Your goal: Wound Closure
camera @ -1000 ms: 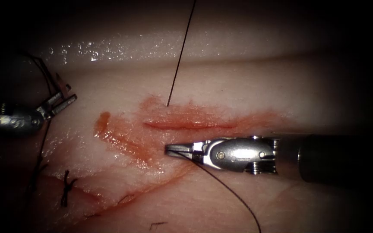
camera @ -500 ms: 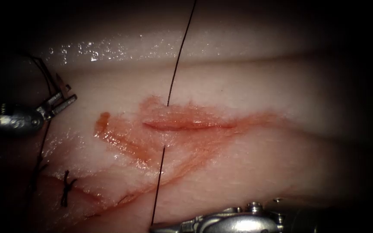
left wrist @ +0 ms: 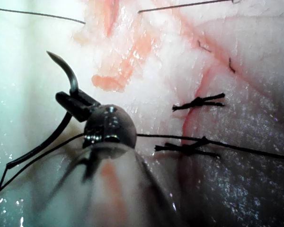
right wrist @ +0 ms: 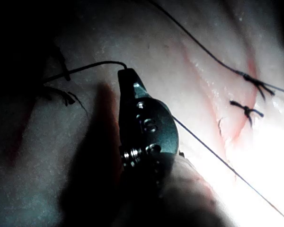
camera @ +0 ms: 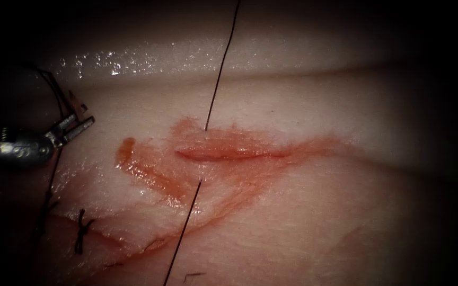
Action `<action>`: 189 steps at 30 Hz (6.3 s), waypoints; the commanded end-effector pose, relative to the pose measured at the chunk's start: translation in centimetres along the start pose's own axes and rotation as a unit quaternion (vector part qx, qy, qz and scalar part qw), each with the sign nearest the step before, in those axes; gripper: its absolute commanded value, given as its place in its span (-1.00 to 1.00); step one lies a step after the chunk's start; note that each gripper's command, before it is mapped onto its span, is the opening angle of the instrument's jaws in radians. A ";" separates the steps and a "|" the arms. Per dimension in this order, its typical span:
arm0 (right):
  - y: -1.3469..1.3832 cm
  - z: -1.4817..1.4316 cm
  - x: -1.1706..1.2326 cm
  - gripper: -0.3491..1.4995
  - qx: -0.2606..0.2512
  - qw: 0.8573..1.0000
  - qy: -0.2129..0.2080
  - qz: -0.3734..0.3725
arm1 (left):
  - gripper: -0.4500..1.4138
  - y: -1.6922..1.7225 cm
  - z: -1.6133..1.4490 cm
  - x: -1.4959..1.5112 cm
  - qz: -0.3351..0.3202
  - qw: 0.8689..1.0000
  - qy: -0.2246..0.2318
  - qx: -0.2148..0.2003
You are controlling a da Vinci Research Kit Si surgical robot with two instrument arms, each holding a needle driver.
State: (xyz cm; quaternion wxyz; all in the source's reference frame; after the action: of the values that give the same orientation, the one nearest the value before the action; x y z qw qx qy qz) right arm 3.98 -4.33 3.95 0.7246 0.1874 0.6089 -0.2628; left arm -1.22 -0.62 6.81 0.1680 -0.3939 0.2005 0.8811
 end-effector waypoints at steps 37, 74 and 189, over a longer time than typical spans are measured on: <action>1.30 -1.27 -2.01 0.82 -0.316 0.937 -0.147 0.037 | -1.00 0.08 0.09 -0.01 0.000 1.000 0.003 -0.001; 0.20 -0.60 -0.28 -1.00 -0.157 0.984 -0.082 0.006 | -1.00 0.09 0.10 0.01 0.000 1.000 0.003 -0.001; 1.72 -1.97 -1.77 0.53 -0.394 0.847 -0.245 0.260 | -1.00 0.19 0.15 0.03 0.003 1.000 0.007 -0.011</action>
State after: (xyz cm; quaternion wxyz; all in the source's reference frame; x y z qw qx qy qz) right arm 3.23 -1.54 5.17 0.8950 -0.0152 0.4069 0.1821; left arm -1.37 -0.69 6.86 0.1591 -0.4011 0.1928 0.8813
